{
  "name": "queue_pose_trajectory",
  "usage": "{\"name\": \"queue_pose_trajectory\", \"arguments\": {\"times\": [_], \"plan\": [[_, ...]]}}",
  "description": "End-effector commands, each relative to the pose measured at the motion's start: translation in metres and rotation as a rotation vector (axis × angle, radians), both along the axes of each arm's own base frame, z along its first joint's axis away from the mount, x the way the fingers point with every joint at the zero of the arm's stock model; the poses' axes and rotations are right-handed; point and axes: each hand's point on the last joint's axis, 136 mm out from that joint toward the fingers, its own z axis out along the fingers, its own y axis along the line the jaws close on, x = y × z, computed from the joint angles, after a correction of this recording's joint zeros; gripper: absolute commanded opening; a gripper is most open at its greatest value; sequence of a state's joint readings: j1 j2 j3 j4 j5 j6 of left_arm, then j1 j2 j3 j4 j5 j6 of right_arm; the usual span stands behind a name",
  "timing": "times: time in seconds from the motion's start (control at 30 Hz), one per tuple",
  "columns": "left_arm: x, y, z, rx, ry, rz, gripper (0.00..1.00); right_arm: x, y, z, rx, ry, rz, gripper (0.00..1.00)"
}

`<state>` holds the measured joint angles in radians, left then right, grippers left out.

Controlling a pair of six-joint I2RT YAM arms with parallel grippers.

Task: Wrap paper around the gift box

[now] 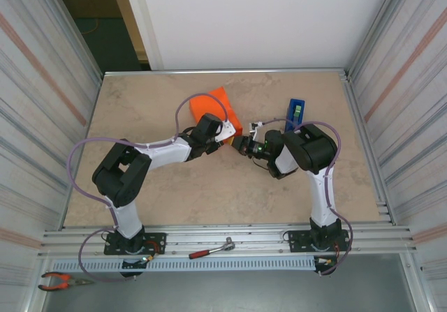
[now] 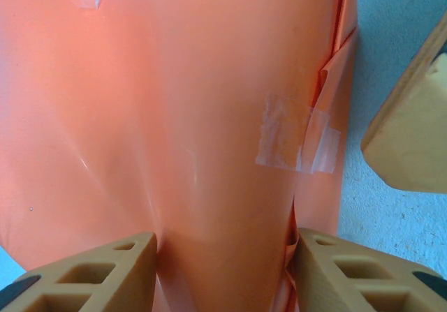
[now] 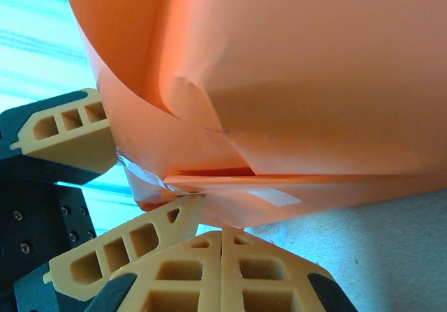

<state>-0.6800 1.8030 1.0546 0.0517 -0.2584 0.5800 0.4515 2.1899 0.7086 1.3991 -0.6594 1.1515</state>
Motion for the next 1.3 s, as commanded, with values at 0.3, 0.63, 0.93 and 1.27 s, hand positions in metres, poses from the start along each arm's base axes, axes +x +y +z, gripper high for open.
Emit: {"name": "queue_pose_trajectory", "arguments": {"times": [0.3,0.63,0.93,1.27], "plan": [[-0.011,0.019,-0.033,0.085,0.106,0.017,0.51,0.005,0.014,-0.024,-0.030,0.061,0.026,0.00],[-0.011,0.019,-0.033,0.084,0.105,0.017,0.51,-0.003,0.005,0.003,-0.018,0.024,0.030,0.00],[-0.012,0.020,-0.033,0.088,0.106,0.016,0.51,0.001,0.003,0.017,-0.006,-0.002,0.026,0.00],[-0.012,0.020,-0.033,0.088,0.105,0.016,0.51,0.008,0.001,0.033,0.004,-0.028,0.017,0.00]]}}
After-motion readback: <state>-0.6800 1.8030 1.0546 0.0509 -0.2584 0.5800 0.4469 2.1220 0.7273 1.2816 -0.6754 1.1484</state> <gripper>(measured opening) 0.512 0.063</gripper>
